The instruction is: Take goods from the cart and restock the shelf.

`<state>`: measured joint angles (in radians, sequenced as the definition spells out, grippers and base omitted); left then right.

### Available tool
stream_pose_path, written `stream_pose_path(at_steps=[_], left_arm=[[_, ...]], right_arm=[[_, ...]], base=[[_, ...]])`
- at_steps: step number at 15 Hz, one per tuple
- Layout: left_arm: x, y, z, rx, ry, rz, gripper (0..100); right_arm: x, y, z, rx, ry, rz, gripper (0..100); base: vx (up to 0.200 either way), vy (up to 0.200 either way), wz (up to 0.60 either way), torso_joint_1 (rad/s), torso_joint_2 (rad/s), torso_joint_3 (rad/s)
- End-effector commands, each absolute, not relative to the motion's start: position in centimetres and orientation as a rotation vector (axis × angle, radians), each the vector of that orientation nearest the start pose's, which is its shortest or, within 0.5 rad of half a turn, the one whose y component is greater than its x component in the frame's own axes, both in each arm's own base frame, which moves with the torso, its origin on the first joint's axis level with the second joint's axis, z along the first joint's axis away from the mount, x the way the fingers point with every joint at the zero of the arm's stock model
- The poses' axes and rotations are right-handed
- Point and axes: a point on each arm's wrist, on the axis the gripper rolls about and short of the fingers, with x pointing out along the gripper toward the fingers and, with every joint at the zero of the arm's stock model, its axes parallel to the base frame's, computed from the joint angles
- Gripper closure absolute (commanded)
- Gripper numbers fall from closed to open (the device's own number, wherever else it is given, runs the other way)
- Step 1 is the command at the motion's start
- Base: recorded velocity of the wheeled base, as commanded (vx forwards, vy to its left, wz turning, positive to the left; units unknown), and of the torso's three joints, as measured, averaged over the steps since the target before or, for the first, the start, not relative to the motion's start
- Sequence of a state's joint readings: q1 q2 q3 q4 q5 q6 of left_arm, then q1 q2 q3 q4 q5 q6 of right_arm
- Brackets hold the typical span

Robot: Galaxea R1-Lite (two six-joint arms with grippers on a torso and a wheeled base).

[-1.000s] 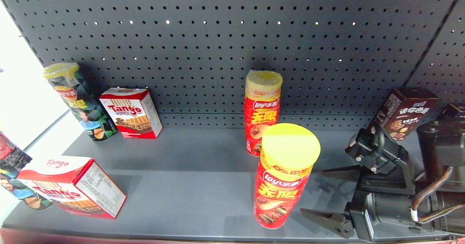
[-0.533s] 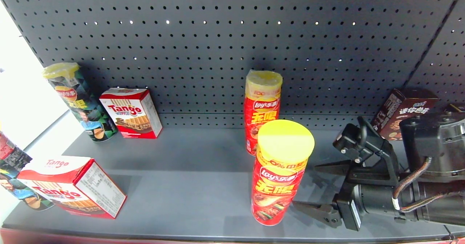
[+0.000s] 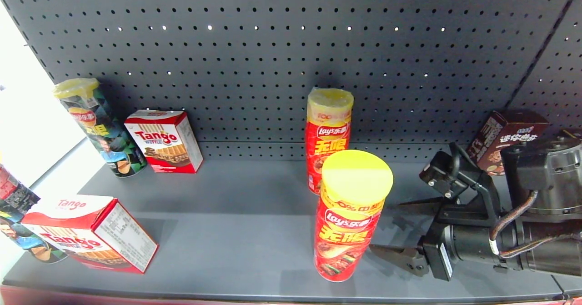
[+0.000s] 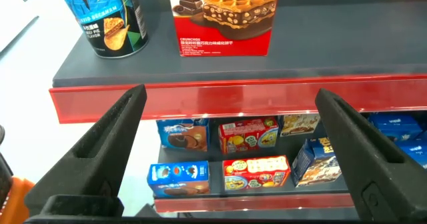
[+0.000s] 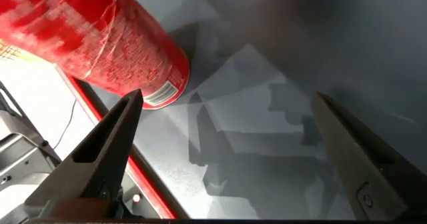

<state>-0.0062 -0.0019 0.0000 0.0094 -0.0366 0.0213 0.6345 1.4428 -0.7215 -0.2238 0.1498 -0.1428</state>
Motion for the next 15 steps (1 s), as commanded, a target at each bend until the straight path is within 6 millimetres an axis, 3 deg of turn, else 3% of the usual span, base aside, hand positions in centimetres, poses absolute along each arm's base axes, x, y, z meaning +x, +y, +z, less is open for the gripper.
stream_pose_path(at_steps=[1,15], left_arm=[[-2.3,-0.1,7.5,0.021,0.009,-0.043,0],[-2.3,-0.1,7.5,0.021,0.009,-0.042,0]], right_arm=[[18.6,14.2,19.2,-0.257,0.432,0.808,0],[19.8,15.1,19.3,-0.267,0.428,0.812,0]], base=[[0.000,0.000,0.00,0.000,0.00,0.000],[0.000,0.000,0.00,0.000,0.00,0.000]])
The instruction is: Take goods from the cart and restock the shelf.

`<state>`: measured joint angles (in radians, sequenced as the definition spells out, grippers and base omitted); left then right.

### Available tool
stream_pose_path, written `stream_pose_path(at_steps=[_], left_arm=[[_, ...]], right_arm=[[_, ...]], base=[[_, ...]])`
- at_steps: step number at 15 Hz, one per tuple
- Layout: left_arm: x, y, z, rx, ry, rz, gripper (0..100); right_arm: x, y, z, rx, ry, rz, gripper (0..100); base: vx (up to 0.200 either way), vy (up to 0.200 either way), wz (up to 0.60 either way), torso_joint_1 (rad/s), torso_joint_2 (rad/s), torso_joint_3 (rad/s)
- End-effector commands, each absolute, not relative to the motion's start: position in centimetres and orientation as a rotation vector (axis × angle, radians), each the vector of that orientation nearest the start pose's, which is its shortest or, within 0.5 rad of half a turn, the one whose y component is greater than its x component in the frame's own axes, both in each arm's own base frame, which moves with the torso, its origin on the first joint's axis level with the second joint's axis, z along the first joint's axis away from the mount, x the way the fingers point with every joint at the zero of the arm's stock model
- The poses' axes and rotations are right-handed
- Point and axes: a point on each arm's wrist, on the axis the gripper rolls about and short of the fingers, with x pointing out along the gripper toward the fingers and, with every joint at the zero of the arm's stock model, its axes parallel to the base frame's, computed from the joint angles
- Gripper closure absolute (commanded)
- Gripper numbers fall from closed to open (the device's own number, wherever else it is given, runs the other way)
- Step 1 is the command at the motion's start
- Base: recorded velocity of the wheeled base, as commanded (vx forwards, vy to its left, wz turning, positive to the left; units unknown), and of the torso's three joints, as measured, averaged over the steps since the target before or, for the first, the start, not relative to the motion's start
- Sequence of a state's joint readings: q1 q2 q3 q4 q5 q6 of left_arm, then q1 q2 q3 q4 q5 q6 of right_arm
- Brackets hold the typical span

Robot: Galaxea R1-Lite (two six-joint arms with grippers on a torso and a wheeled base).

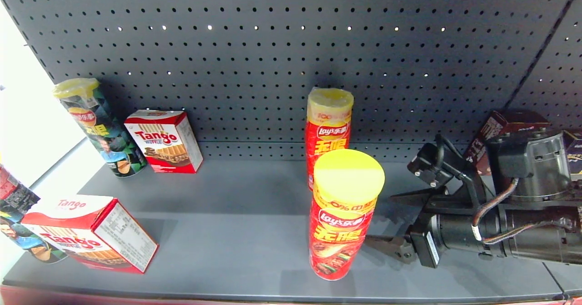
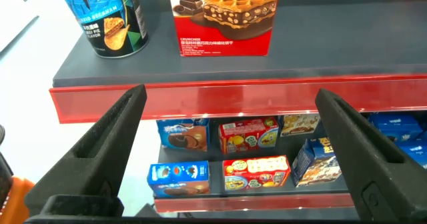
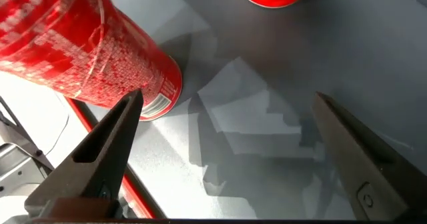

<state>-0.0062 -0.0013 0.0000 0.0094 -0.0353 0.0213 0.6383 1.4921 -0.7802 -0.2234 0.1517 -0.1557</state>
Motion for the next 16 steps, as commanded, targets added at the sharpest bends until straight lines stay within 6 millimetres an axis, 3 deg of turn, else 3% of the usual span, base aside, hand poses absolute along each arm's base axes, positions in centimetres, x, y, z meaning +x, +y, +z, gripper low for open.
stream_pose_path(at_steps=[1,6,9,10,11,12,13,16], left_arm=[[-2.3,-0.1,7.5,0.021,0.009,-0.042,0],[-2.3,-0.1,7.5,0.021,0.009,-0.042,0],[-2.3,-0.1,7.5,0.014,0.009,-0.038,0],[-2.3,-0.1,7.5,0.014,0.009,-0.040,0],[-2.3,-0.1,7.5,0.014,0.009,-0.040,0],[-2.3,-0.1,7.5,0.015,0.009,-0.040,0],[-2.3,-0.1,7.5,0.015,0.009,-0.040,0],[-2.3,-0.1,7.5,0.017,0.009,-0.041,0]], right_arm=[[19.8,15.1,19.3,-0.267,0.428,0.812,0],[19.7,14.8,19.4,-0.263,0.426,0.801,0],[20.3,12.0,21.0,-0.218,0.331,0.691,0],[20.1,9.8,22.7,-0.191,0.263,0.605,0],[19.9,9.4,23.0,-0.188,0.252,0.591,0],[18.1,6.3,25.2,-0.164,0.148,0.478,0],[16.4,4.6,26.4,-0.154,0.082,0.408,0],[9.7,1.0,27.0,-0.152,-0.067,0.214,0]], base=[[0.000,0.000,0.00,0.000,0.00,0.000],[0.000,0.000,0.00,0.000,0.00,0.000],[0.000,0.000,0.00,0.000,0.00,0.000],[0.000,0.000,0.00,0.000,0.00,0.000],[0.000,0.000,0.00,0.000,0.00,0.000],[0.000,0.000,0.00,0.000,0.00,0.000],[0.000,0.000,0.00,0.000,0.00,0.000],[0.000,0.000,0.00,0.000,0.00,0.000]])
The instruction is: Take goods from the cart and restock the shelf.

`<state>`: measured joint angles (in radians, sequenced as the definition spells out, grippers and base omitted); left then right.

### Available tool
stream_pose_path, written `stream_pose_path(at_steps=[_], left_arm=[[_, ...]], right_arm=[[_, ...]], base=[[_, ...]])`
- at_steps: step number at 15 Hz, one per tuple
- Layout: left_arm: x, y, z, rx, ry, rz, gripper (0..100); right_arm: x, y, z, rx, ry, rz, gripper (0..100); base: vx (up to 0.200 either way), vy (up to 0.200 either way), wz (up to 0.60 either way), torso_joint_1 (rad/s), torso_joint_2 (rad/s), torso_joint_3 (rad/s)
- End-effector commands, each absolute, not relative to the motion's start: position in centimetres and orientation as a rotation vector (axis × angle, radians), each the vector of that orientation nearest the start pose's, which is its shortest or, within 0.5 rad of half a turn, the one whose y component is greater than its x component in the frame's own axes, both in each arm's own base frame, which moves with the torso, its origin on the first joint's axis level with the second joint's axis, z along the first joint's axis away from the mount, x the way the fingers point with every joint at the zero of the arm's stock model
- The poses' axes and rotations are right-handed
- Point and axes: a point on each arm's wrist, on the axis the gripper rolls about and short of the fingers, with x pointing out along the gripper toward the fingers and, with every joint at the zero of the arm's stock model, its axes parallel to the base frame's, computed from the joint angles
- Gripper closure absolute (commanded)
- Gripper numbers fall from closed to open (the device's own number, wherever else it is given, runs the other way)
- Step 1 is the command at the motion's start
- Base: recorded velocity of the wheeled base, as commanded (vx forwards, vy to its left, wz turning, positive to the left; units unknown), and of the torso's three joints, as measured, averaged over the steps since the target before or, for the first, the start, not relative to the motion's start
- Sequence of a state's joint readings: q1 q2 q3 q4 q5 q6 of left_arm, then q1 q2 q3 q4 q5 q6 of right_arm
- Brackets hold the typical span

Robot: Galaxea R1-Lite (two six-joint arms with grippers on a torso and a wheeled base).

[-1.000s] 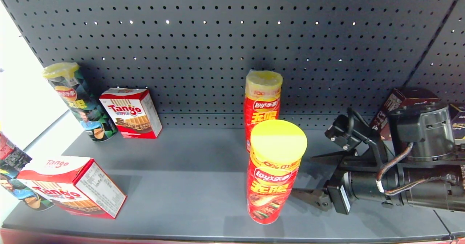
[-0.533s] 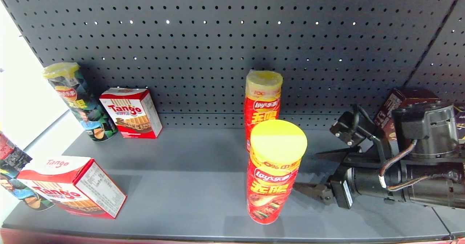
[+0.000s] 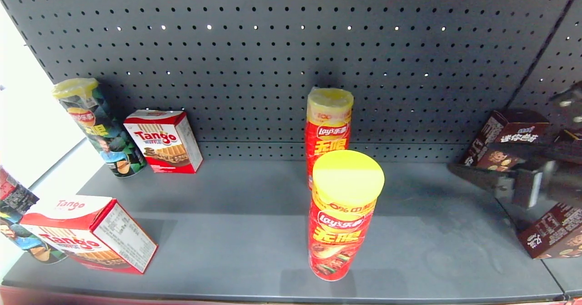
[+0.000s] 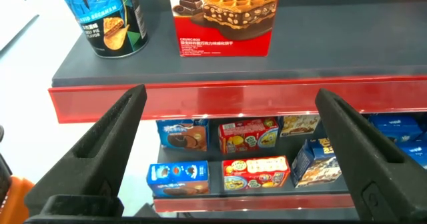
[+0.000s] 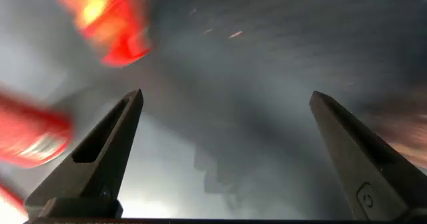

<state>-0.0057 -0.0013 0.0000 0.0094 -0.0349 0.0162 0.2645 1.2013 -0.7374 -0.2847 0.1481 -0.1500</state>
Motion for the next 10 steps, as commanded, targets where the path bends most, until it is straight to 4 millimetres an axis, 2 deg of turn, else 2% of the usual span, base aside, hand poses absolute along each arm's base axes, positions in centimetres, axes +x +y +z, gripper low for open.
stream_pose_path(at_steps=[1,2,3,4,8,9,10], left_arm=[[-2.3,-0.1,7.5,0.017,0.009,-0.041,0],[-2.3,-0.1,7.5,0.017,0.009,-0.041,0],[-2.3,-0.1,7.5,0.017,0.009,-0.041,0],[-2.3,-0.1,7.5,0.017,0.009,-0.041,0],[-2.3,-0.1,7.5,0.029,0.007,-0.046,0],[-2.3,-0.1,7.5,0.038,0.007,-0.046,0],[-2.3,-0.1,7.5,0.049,0.007,-0.045,0]], right_arm=[[8.6,0.8,26.7,-0.151,-0.085,0.191,0],[5.7,0.5,25.4,-0.152,-0.135,0.134,0],[5.2,0.5,25.2,-0.151,-0.141,0.129,0],[2.4,0.3,23.0,-0.154,-0.184,0.093,0],[-1.7,0.1,18.4,-0.149,-0.143,0.017,0],[-2.7,0.1,16.7,-0.144,-0.111,-0.060,0],[-3.7,0.2,14.2,-0.108,-0.092,-0.116,0]], base=[[0.000,0.000,0.00,0.000,0.00,0.000],[0.000,0.000,0.00,0.000,0.00,0.000],[0.000,0.000,0.00,0.000,0.00,0.000],[0.000,0.000,0.00,0.000,0.00,0.000],[0.000,0.000,0.00,0.000,0.00,0.000],[0.000,0.000,0.00,0.000,0.00,0.000],[0.000,0.000,0.00,0.000,0.00,0.000]])
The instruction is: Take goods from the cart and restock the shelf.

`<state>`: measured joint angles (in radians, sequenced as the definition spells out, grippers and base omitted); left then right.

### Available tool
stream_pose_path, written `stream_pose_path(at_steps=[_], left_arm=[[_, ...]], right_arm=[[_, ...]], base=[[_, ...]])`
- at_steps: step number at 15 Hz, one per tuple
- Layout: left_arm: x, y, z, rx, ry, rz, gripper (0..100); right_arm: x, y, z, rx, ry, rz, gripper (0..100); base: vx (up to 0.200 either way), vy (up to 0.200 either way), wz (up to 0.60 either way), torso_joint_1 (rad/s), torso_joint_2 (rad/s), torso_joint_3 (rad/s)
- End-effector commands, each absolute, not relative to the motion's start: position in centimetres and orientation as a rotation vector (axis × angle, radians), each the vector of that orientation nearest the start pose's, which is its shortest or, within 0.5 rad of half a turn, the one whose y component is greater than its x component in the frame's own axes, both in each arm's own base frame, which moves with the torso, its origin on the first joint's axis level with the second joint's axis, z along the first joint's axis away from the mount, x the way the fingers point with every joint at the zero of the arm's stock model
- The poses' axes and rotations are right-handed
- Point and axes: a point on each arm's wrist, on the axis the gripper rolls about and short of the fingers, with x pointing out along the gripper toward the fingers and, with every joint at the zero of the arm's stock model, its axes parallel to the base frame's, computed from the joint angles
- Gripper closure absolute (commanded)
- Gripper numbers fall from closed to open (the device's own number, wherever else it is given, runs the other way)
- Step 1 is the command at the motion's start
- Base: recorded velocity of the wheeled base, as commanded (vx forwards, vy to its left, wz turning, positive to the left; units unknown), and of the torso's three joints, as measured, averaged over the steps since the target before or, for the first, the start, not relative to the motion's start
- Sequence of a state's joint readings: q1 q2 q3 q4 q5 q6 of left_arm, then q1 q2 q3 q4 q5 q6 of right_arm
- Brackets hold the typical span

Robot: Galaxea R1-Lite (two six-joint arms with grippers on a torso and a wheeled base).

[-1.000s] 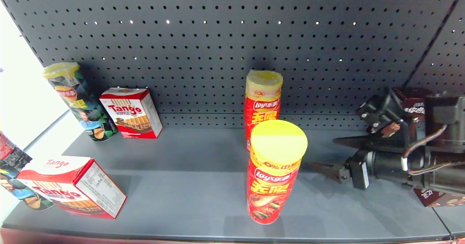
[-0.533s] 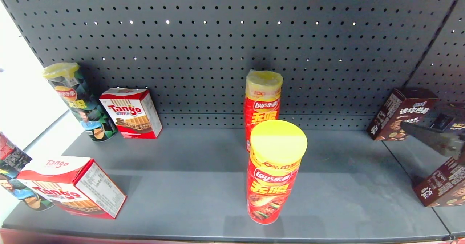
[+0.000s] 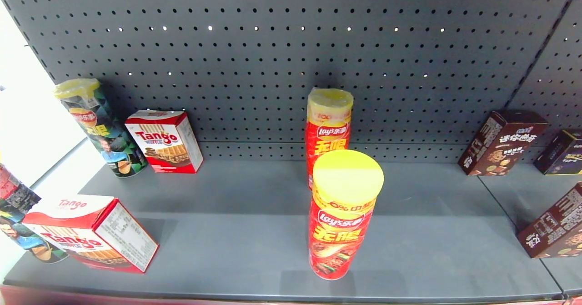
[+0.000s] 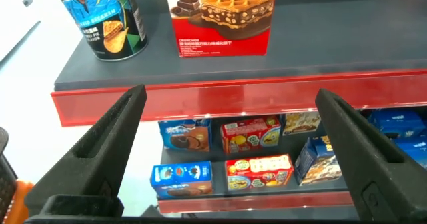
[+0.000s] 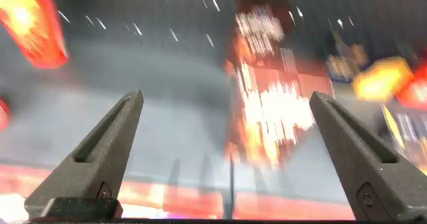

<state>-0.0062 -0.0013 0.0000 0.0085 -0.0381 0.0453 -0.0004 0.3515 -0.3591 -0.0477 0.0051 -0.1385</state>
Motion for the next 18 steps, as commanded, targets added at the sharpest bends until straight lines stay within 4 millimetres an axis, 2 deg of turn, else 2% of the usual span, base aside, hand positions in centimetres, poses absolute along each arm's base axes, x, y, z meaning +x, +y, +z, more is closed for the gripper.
stream_pose_path(at_steps=[1,2,3,5,6,9,11,18], left_arm=[[-2.3,-0.1,7.5,0.051,0.005,-0.043,0],[-2.3,-0.1,7.5,0.052,0.002,-0.043,0],[-2.3,-0.1,7.5,0.052,0.002,-0.045,0],[-2.3,-0.1,7.5,0.051,0.002,-0.043,0],[-2.3,-0.1,7.5,0.051,0.002,-0.040,0],[-2.3,-0.1,7.5,0.052,0.002,-0.041,0],[-2.3,-0.1,7.5,0.055,0.002,-0.043,0],[-2.3,-0.1,7.5,0.057,0.002,-0.052,0]], right_arm=[[-3.1,0.1,12.3,-0.074,-0.059,-0.137,0],[-2.4,-0.1,11.3,-0.058,-0.095,-0.179,0],[-1.7,-0.2,9.2,-0.054,-0.062,-0.203,0],[-1.7,-0.2,8.2,-0.051,0.033,-0.194,0],[-1.8,-0.3,8.3,-0.046,0.001,-0.120,0],[-1.9,-0.3,8.2,0.061,-0.009,-0.207,0],[-2.3,0.0,7.5,-0.043,0.014,-0.020,0],[-2.2,-0.1,7.5,0.008,0.006,-0.054,0]], base=[[0.000,0.000,0.00,0.000,0.00,0.000],[0.000,0.000,0.00,0.000,0.00,0.000],[0.000,0.000,0.00,0.000,0.00,0.000],[0.000,0.000,0.00,0.000,0.00,0.000],[0.000,0.000,0.00,0.000,0.00,0.000],[0.000,0.000,0.00,0.000,0.00,0.000],[0.000,0.000,0.00,0.000,0.00,0.000],[0.000,0.000,0.00,0.000,0.00,0.000]])
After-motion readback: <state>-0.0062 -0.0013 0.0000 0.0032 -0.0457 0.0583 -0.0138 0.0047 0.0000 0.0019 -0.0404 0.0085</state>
